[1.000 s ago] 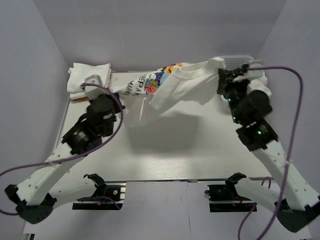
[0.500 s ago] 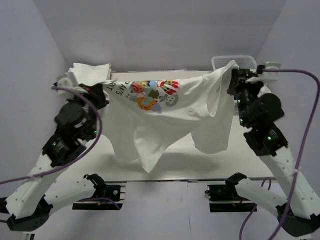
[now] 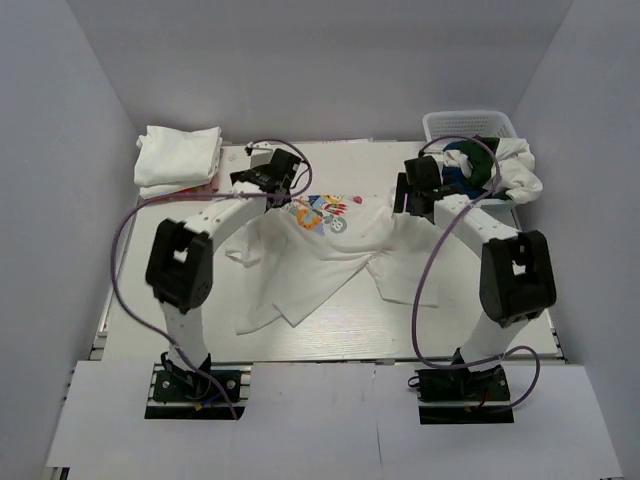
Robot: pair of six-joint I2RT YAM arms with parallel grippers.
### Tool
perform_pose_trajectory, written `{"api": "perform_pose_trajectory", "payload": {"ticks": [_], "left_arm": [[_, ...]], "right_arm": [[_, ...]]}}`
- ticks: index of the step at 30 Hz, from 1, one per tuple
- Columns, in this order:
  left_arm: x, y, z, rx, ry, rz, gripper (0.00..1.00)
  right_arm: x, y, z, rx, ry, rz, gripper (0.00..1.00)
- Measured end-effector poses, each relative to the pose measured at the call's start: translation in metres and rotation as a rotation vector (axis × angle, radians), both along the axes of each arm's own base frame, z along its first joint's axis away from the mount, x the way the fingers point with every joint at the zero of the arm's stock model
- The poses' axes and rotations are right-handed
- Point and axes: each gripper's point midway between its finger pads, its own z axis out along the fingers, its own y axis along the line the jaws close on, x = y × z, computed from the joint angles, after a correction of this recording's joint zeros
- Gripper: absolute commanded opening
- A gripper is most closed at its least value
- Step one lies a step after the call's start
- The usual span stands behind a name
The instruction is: Fold and stack the t-shirts
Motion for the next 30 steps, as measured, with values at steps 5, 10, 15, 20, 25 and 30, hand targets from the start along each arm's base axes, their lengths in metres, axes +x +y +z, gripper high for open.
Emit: {"api": "perform_pose_trajectory", "payload": {"ticks": [5,10,15,20,25,30], "left_arm": [[0.035,0.015,-0.034,0.002,0.130,0.071,1.00],[0.004,0.018,0.006,-0.083,0.094,0.040,1.00],[-0.073,0.001,0.010,-0.247,0.121,-0.126,1.00],[-0.143,-0.021,-0.052,-0.344,0.316,-0.239,1.00],[-0.211,0.000,-0.094,-0.358,0.489,-0.131,1.00],[-0.232,0.031,-0.050,-0.457,0.290,0.000,1.00]], "right_arm": [[0.004,-0.003,0.003,0.000,0.047,-0.004,0.90],[-0.017,0.008,0.049,0.079,-0.060,0.057,0.90],[-0.052,0.009,0.052,0.133,-0.081,0.076,0.90],[-0.089,0.025,0.015,0.179,0.019,0.193,0.90],[-0.123,0.105,0.014,0.195,0.033,0.508,0.90],[-0.183,0.207,-0.012,0.102,0.070,0.890,0.90]]}}
